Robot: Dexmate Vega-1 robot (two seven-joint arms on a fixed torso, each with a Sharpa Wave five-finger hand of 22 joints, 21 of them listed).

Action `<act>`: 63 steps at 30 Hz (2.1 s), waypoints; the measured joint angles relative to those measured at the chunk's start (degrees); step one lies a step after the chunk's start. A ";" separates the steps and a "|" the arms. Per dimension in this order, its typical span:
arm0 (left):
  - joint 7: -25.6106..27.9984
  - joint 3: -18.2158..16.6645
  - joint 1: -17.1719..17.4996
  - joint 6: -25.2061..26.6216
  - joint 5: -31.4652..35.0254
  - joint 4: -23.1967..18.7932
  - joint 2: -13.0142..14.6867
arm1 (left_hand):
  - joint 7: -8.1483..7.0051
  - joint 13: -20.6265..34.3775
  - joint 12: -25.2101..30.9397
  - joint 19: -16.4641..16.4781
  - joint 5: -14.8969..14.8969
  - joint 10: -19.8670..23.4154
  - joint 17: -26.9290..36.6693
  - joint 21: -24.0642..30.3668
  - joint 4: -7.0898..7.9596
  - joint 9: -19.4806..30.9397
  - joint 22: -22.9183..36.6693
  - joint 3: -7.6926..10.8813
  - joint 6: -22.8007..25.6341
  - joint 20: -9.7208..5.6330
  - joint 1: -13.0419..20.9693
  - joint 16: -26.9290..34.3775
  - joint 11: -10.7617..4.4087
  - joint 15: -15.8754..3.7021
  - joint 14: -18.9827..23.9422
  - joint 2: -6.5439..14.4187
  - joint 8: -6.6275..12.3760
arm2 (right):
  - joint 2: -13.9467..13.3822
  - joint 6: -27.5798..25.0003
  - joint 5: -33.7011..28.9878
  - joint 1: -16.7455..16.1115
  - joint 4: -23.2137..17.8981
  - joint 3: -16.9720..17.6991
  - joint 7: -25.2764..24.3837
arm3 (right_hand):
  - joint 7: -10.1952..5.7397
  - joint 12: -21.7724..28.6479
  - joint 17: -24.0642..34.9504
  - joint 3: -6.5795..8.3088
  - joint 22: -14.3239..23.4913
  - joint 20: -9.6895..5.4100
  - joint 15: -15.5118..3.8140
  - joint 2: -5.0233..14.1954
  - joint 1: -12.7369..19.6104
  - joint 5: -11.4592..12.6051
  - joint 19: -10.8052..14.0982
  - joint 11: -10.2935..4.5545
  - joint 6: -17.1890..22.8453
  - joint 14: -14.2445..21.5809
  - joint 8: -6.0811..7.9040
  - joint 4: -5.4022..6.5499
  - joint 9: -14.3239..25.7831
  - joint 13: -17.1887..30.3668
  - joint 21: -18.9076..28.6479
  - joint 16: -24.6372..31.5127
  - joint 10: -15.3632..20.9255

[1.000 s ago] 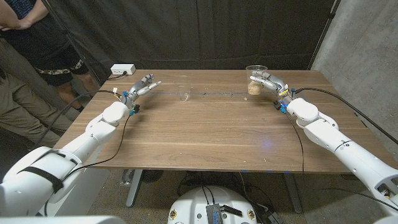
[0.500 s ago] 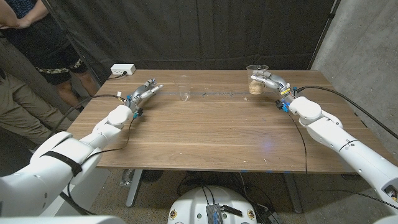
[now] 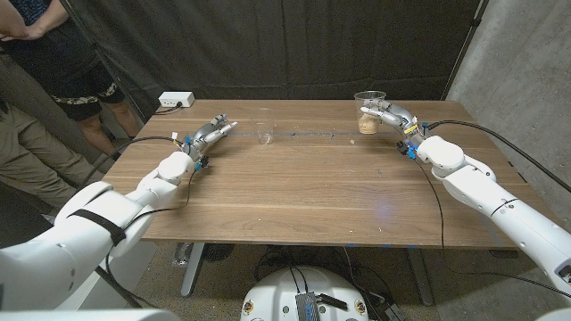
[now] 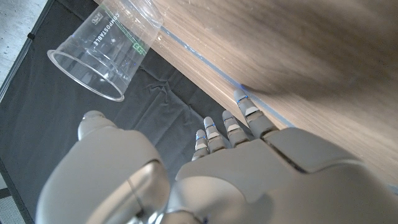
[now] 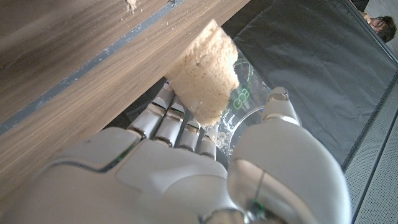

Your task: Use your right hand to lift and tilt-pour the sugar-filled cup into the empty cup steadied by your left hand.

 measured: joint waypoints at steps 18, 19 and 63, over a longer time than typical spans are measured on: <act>-2.16 2.59 -2.47 3.16 0.10 1.07 -0.34 | -0.61 -0.01 -0.40 -1.18 0.00 -1.28 0.00 -0.78 -0.84 -0.01 0.02 -2.27 -2.08 1.14 0.68 -0.33 0.75 0.01 -1.06 -1.75 -0.47 | -0.23 -0.85 -0.13 0.43 -0.30 -0.03 0.25 | 0.31 -0.01 0.28 0.00 0.00 0.00 -0.09 0.07 0.08 0.00 0.00 -0.06 0.30 0.50 0.22 0.00 -0.01 0.21 0.00 -0.48 0.09; -2.30 2.88 -2.65 3.49 0.06 1.11 -0.37 | -0.51 0.00 -0.40 -1.27 0.00 -1.28 0.00 -0.78 -0.87 -0.01 0.02 -2.30 -2.39 1.23 0.55 -0.33 0.75 0.01 -1.06 -1.88 -0.47 | -0.23 -0.90 -0.16 0.48 -0.33 -0.05 0.24 | 0.29 -0.01 0.27 0.00 0.00 0.00 -0.09 0.06 0.09 0.00 0.00 -0.02 0.33 0.50 0.22 0.00 -0.01 0.21 0.00 -0.48 0.17; -3.92 6.17 -3.27 -2.10 3.07 0.45 -1.99 | -0.01 0.27 0.00 -1.25 0.00 -1.43 0.00 -0.91 -1.00 0.25 0.00 -4.64 -1.19 1.04 0.86 -0.32 0.39 0.01 -1.04 -0.93 0.00 | -1.14 1.29 0.27 -1.31 -0.06 1.20 -0.13 | 0.41 0.19 0.80 0.00 0.00 0.00 -0.13 0.32 -0.06 -0.18 0.00 -0.06 1.02 0.94 0.17 0.00 -0.02 0.65 0.43 -0.78 0.48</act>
